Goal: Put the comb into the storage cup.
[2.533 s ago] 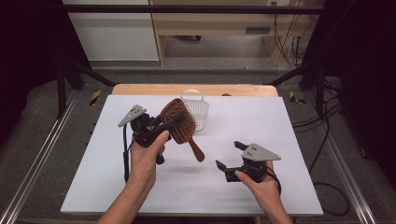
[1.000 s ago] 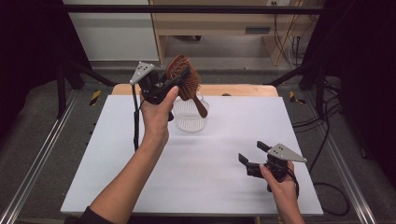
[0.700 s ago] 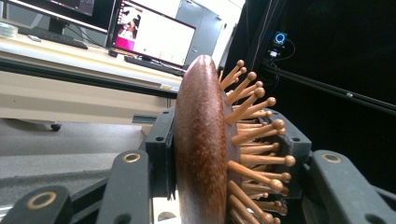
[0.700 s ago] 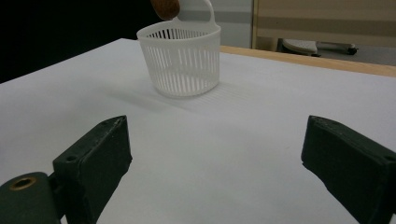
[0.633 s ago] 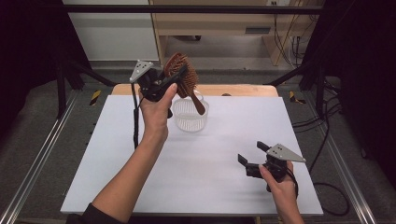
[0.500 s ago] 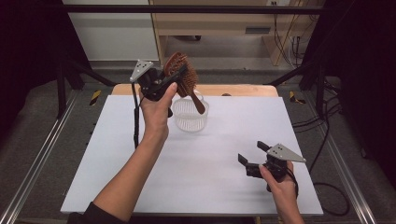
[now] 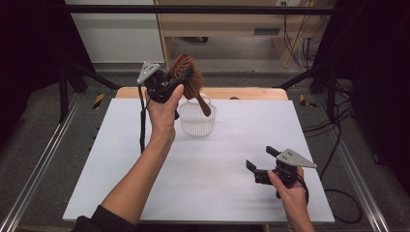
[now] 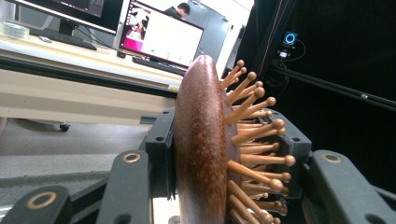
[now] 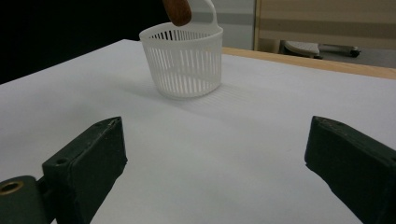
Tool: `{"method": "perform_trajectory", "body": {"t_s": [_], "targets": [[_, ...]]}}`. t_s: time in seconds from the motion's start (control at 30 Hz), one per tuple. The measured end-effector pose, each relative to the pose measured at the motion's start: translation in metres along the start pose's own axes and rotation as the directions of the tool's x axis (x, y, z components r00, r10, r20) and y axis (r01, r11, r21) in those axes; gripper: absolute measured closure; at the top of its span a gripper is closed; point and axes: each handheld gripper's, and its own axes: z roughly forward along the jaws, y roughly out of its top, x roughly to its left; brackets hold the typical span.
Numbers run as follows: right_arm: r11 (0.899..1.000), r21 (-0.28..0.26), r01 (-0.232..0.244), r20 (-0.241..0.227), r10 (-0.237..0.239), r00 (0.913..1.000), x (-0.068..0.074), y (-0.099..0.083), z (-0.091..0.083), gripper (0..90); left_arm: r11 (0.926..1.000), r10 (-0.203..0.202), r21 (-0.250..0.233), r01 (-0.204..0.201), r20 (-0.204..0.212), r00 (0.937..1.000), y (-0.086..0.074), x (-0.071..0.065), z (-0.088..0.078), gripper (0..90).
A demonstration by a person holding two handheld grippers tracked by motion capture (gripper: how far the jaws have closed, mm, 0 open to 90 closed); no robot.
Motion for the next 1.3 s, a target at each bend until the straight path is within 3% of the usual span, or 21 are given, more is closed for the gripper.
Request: {"method": "perform_trajectory", "body": {"t_s": [0.67,1.3], "targets": [[1.0,0.0,0.01,-0.009,-0.01,0.9999,0.001,-0.001,0.002,5.5,0.9999,0.014,-0.004,-0.014,-0.022,0.9997,-0.009,0.009,0.009,51.4],[0.999,0.002,0.041,0.001,-0.041,0.9991,0.002,-0.004,0.004,6.6,0.9992,0.021,0.036,-0.02,-0.031,0.9993,-0.037,0.017,0.021,51.4]]}}
